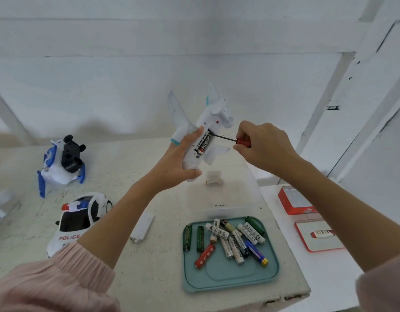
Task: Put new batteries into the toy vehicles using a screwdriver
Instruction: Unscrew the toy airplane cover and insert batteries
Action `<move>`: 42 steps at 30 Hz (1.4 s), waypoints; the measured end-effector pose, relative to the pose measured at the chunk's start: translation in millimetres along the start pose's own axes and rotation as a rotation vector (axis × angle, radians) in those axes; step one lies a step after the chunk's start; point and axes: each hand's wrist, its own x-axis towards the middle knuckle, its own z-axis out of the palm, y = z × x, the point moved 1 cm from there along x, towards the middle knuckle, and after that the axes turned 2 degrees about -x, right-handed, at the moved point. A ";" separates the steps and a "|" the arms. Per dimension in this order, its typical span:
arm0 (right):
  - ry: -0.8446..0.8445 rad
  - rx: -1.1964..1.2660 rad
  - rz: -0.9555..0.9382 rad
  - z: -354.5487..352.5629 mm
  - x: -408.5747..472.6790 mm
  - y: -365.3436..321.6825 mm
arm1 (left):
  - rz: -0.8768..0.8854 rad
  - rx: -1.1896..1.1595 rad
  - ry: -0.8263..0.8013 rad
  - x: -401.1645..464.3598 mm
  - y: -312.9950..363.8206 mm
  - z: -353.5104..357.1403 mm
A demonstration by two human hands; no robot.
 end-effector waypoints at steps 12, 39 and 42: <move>-0.140 0.046 0.039 -4.5 2.0 10.5 | 0.019 0.163 -0.126 4.7 -11.9 4.4; 0.041 0.201 0.067 14.5 -17.0 2.9 | -0.052 -0.042 -0.056 -2.9 3.7 6.1; 0.048 0.253 0.062 13.3 -18.8 4.1 | -0.027 -0.033 -0.057 -5.1 5.4 3.8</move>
